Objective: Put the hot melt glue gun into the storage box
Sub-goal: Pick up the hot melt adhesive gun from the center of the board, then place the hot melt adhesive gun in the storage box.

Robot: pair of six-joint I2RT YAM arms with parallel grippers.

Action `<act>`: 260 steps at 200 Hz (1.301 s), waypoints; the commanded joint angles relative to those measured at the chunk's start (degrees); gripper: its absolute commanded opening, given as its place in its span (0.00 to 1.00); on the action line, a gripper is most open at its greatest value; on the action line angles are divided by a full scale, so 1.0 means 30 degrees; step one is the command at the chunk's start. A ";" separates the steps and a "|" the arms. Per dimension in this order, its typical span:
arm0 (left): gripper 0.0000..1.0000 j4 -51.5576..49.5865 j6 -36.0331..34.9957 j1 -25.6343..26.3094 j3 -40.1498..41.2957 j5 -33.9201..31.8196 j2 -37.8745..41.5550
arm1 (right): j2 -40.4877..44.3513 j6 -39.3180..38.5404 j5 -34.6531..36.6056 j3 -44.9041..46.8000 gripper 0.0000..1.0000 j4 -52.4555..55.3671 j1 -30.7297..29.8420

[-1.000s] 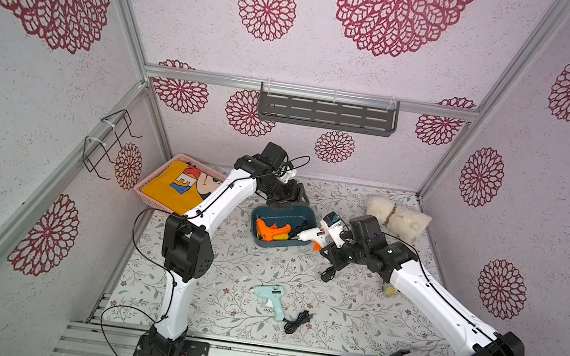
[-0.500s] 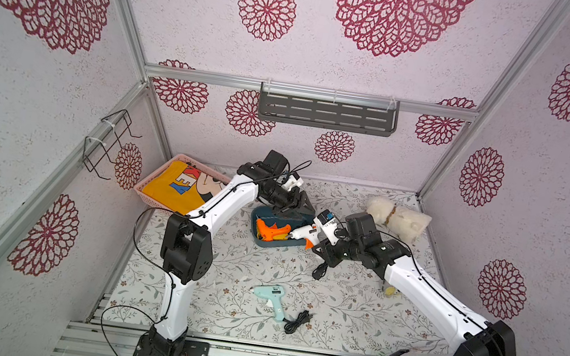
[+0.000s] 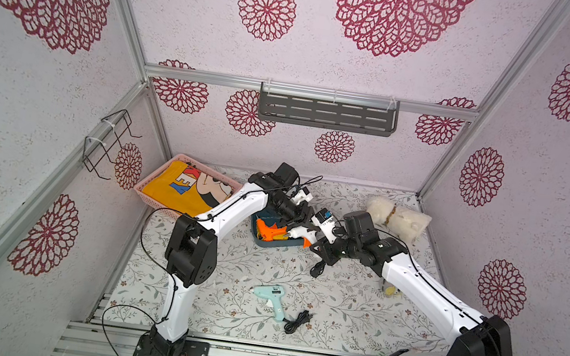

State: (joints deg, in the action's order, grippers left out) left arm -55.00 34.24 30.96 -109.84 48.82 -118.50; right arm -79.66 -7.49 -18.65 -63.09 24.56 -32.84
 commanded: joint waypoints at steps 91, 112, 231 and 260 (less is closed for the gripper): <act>0.03 -0.1407 -0.1013 -0.0517 -0.0329 -0.1596 0.0971 | 0.0215 0.0457 0.0153 -0.1043 0.10 -0.1179 -0.0128; 0.00 -0.1065 -0.0506 -0.1074 -0.0017 -0.2629 0.1332 | 0.0416 0.0875 0.0662 -0.1177 0.39 -0.1255 -0.0106; 0.00 1.3267 1.0138 -0.4767 0.6803 -0.8124 0.5068 | 0.1939 0.1851 0.2013 -0.0759 0.56 -0.2095 0.0867; 0.00 1.5408 1.1528 -0.4849 0.6912 -0.8241 0.4225 | 0.2089 0.1879 0.2259 -0.0678 0.56 -0.2112 0.0891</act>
State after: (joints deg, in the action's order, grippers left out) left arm -19.33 62.98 16.40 -88.66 24.88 -103.37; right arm -75.61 -2.94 -13.23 -63.99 19.11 -30.41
